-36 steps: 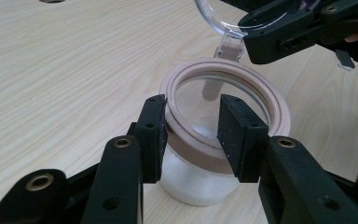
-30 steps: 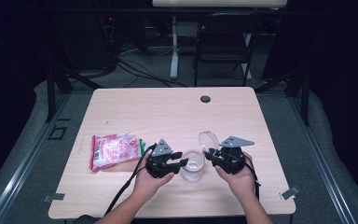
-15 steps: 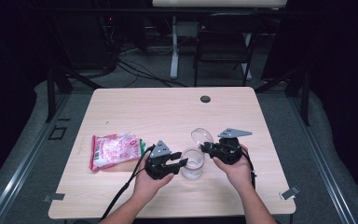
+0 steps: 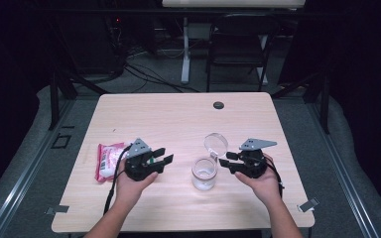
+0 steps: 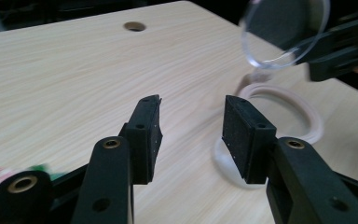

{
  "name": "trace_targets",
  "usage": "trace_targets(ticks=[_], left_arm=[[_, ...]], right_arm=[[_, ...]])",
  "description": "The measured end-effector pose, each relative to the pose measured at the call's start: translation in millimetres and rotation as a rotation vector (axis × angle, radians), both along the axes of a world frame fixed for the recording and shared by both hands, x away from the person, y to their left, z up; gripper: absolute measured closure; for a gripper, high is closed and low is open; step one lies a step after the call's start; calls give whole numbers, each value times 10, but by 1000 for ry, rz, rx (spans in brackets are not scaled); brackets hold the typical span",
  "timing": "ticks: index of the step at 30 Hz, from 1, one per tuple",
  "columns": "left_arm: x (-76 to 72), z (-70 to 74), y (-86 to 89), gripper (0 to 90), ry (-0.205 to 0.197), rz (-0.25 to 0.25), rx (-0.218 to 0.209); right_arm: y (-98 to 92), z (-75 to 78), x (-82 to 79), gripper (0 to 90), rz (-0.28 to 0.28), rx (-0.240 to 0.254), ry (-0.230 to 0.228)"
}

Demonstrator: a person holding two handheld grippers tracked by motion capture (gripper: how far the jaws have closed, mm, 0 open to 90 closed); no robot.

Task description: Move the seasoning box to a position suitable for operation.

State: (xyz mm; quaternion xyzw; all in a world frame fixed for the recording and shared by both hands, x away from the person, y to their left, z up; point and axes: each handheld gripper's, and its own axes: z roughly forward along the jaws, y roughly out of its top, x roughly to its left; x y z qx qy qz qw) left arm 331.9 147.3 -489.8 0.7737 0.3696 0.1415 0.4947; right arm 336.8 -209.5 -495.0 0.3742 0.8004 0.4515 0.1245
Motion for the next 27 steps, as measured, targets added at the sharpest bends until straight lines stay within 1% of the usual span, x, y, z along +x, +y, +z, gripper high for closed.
trace_targets(ticks=[1, 3, 4, 5, 6, 9, 10, 12, 13, 14, 16, 18, 19, 20, 21, 22, 23, 24, 25, 26, 27], left_arm=[[8, -4, 65, 569, -1, 8, 9], [19, -20, 209, 568, -8, 32, 29], [23, -28, 260, 568, -8, 37, 31], [31, -46, 319, 566, 0, 42, 23], [41, -68, 375, 562, 5, 44, 23], [42, -143, 508, 555, 7, 67, 61], [35, -170, 547, 555, 9, 74, 63], [31, -210, 611, 574, 36, 72, 50], [44, -223, 625, 582, 46, 79, 60], [53, -229, 630, 583, 47, 87, 70], [78, -248, 635, 583, 49, 107, 85], [88, -275, 636, 579, 56, 108, 107], [89, -287, 633, 578, 58, 106, 126], [86, -299, 625, 576, 53, 106, 152], [87, -303, 623, 570, 50, 101, 161], [87, -313, 617, 559, 50, 93, 150], [85, -319, 609, 533, 54, 83, 139], [81, -322, 604, 510, 53, 78, 140], [70, -324, 593, 496, 49, 75, 146], [53, -329, 575, 487, 41, 69, 161], [37, -333, 562, 470, 32, 66, 181]], right_arm=[[-3, 9, -19, 571, -6, 6, 0], [-28, 60, -77, 567, -22, -4, -6], [-36, 79, -104, 568, -29, -5, -12], [-44, 95, -125, 569, -31, -12, -16], [-57, 114, -152, 575, -33, -26, -25], [-74, 148, -227, 582, -33, -39, -36], [-76, 154, -243, 576, -31, -49, -35], [-88, 149, -258, 543, -20, -41, -31], [-95, 142, -257, 528, -18, -39, -22], [-102, 125, -244, 506, -21, -31, -14], [-109, 99, -224, 501, -23, -30, -13], [-119, 59, -201, 491, -17, -43, -14], [-124, 37, -190, 491, -13, -53, -5], [-126, 11, -184, 494, -15, -57, 2], [-128, -17, -178, 512, -15, -71, 1], [-130, -28, -178, 523, -16, -84, -2], [-130, -48, -176, 543, -28, -83, -14], [-132, -55, -170, 548, -28, -86, -17], [-133, -51, -166, 558, -26, -94, -20], [-130, -46, -167, 570, -29, -92, -35], [-124, -39, -166, 572, -36, -79, -54]])
